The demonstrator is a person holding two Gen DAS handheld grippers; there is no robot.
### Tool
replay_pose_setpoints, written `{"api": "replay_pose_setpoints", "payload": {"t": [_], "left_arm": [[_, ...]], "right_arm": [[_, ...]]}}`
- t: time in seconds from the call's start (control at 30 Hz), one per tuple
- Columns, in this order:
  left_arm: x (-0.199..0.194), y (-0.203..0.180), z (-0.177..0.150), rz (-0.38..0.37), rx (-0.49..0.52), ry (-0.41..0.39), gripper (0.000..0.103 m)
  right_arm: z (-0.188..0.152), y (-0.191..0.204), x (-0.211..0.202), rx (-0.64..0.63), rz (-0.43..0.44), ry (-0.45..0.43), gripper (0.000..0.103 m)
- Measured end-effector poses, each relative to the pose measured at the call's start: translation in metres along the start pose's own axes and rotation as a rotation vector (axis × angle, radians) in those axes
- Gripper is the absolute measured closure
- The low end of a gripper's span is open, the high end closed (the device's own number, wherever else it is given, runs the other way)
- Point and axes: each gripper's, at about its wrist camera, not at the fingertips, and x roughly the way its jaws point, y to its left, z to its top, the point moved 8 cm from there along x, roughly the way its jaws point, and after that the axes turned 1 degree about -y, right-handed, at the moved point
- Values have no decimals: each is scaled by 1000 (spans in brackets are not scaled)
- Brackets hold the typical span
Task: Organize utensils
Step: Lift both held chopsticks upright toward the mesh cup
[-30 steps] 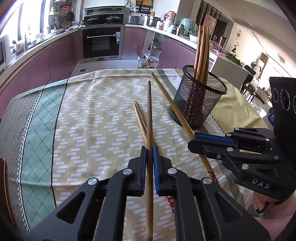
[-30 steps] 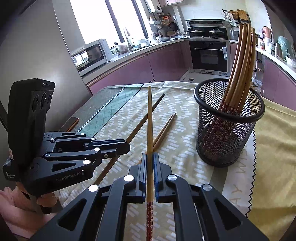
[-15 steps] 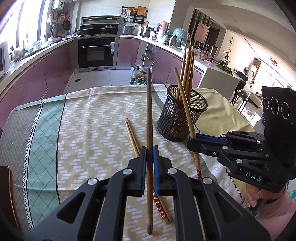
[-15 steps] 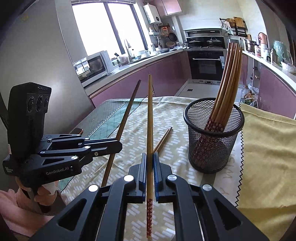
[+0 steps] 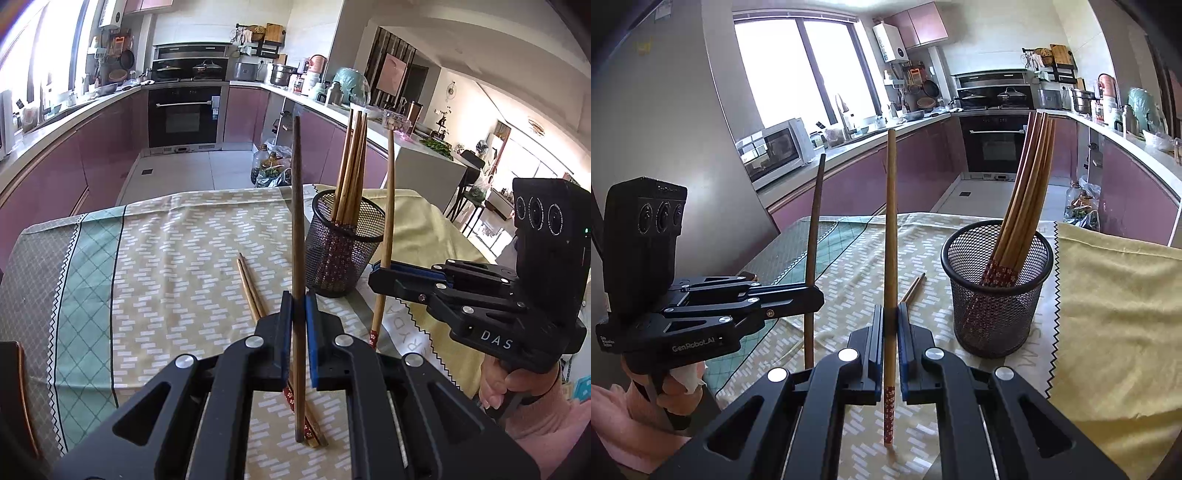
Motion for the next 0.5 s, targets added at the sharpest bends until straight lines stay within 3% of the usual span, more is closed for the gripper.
{"api": "replay_pose_setpoints", "payload": {"t": [0.5], "left_arm": [[1,-11,13,-24,16,-33,95]], "right_arm": [[10,-10,-14,7,-11,-43,97]]}}
